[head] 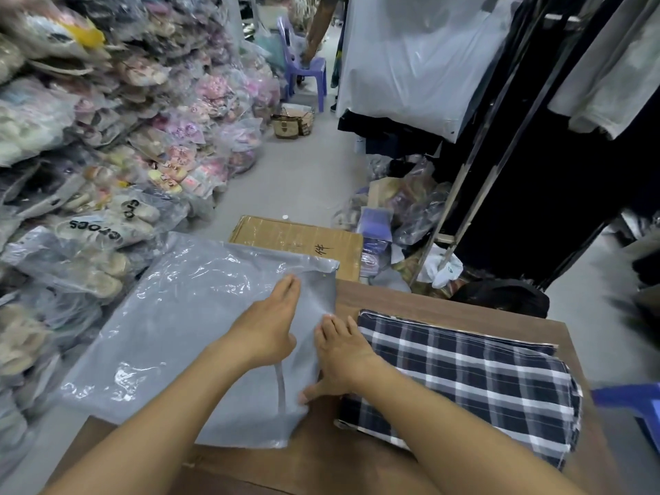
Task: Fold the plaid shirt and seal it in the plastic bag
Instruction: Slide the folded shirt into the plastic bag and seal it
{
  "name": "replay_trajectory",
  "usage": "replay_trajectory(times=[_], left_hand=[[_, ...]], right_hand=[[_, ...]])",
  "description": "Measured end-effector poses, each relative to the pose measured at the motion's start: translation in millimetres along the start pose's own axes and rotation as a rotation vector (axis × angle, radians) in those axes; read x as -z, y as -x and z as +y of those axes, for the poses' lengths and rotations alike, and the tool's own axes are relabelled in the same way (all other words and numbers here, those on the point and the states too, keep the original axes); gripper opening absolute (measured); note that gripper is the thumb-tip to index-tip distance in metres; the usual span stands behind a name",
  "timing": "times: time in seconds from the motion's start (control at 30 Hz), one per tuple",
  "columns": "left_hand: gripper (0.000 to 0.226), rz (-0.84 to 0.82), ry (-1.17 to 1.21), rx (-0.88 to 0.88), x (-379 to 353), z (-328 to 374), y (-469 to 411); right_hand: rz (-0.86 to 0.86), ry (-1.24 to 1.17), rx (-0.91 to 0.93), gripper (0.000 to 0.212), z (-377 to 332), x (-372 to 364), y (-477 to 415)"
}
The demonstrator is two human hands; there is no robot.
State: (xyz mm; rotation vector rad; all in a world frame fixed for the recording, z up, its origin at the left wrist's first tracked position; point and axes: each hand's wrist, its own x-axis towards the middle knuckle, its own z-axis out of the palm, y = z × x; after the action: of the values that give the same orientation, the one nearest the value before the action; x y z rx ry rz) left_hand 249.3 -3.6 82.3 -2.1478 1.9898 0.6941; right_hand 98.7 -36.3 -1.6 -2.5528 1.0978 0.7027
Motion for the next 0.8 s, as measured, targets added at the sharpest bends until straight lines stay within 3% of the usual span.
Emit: replay_trajectory(times=[0.07,0.13,0.3,0.4,0.5,0.6,0.8], left_hand=[[0.089,-0.023,0.034,-0.003,-7.1,0.5,-0.2],[0.089,-0.036,0.058,-0.014,-12.6,0.6,0.1],[0.091,-0.054,0.107,-0.029,-20.4,3.2,0.5],[0.091,-0.072,0.119,-0.054,-24.7,4.6,0.5],[0.092,-0.091,0.135,-0.065,-28.8,3.0,-0.6],[0.095,-0.113,0.157,-0.079,-32.1,3.5,-1.4],[0.105,-0.142,0.251,-0.077,-35.7,7.1,-3.9]], right_hand=[[0.082,-0.012,0.037,0.065,5.3,13.3,9.0],[0.121,0.077,0.098,0.037,13.6,21.4,16.5],[0.036,0.256,0.151,0.038,31.9,20.4,27.3],[0.017,0.229,0.149,0.046,36.7,17.4,26.9],[0.001,0.209,0.119,0.036,38.1,17.4,27.8],[0.095,0.192,0.116,0.023,36.4,23.0,35.0],[0.404,0.088,0.299,0.021,16.6,43.8,48.4]])
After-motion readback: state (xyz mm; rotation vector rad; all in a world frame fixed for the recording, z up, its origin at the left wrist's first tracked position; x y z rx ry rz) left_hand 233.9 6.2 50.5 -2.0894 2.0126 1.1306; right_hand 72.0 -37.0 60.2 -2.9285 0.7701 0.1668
